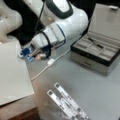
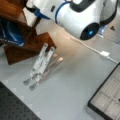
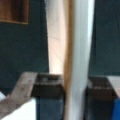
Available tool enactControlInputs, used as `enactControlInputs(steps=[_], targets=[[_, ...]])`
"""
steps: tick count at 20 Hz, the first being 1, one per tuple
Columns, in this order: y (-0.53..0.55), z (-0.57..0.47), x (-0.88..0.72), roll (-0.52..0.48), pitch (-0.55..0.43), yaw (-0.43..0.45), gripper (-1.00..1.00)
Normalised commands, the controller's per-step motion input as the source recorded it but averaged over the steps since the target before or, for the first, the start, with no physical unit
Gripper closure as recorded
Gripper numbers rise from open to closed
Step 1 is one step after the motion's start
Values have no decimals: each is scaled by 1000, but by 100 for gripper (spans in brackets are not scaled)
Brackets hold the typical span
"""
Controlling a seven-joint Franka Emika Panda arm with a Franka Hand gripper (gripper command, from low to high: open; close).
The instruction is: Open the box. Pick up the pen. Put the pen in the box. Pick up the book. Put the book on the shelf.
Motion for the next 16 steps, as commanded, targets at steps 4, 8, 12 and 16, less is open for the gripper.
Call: enactControlInputs(steps=[4, 8, 12, 16], targets=[[-200, 89, -306, 63, 13, 334, -100], [-178, 80, -300, 40, 21, 312, -100], [-121, 92, -294, 25, 24, 304, -100], [-70, 100, -268, 26, 31, 288, -100]])
